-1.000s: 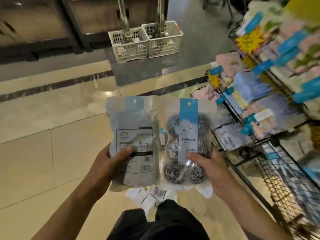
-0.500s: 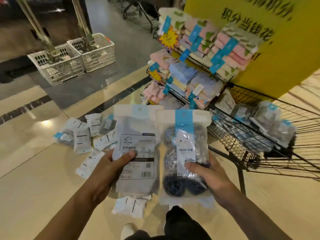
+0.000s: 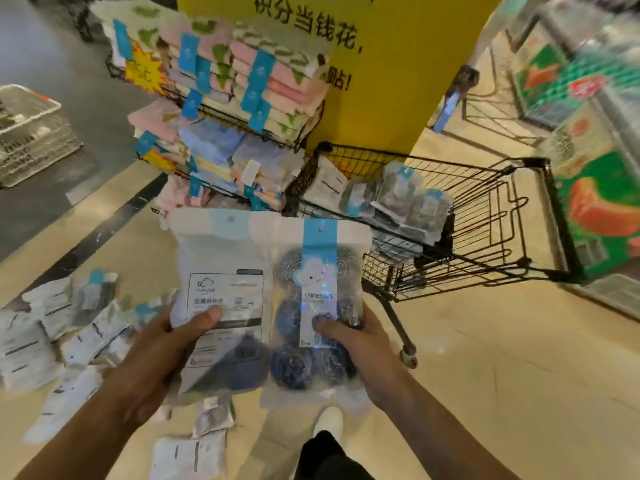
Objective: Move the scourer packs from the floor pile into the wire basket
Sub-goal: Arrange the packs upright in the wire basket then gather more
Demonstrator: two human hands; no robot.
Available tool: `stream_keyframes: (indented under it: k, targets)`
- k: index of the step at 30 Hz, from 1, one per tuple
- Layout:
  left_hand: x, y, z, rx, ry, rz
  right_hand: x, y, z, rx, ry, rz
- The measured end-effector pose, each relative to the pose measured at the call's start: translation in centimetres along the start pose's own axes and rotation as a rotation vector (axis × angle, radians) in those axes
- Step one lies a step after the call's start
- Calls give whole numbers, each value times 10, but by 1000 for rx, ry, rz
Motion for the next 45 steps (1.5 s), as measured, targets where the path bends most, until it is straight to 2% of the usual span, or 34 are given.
stream_keyframes:
  k: [9, 15, 21, 25, 30, 34, 38, 45]
  targets:
    - [76, 6, -151, 64, 50, 38, 69, 35, 148, 79, -92, -14]
    - [138, -15, -206, 226, 69, 67, 126, 50, 194, 190, -199, -46]
    - [238, -40, -237, 256, 73, 110, 204, 75, 209, 189, -249, -108]
    - [337, -60, -250, 219, 45, 155, 276, 104, 210, 144, -319, -140]
    - [464, -82, -261, 284, 40, 122, 378, 133, 200, 66, -395, -138]
    - [555, -79, -267, 334, 23, 163, 459, 136, 200, 33, -403, -148]
    - [620, -69, -274, 364, -8, 231, 543, 135, 196, -30, -412, -144]
    - [682, -55, -287, 489, -70, 156, 617, 113, 170, -181, -451, -124]
Point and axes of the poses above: each hand's wrist, its own x-axis towards the middle knuckle, its own z-axis out of the back of the hand, y = z × x, the point moved 1 cm from there along x, towards the middle knuckle
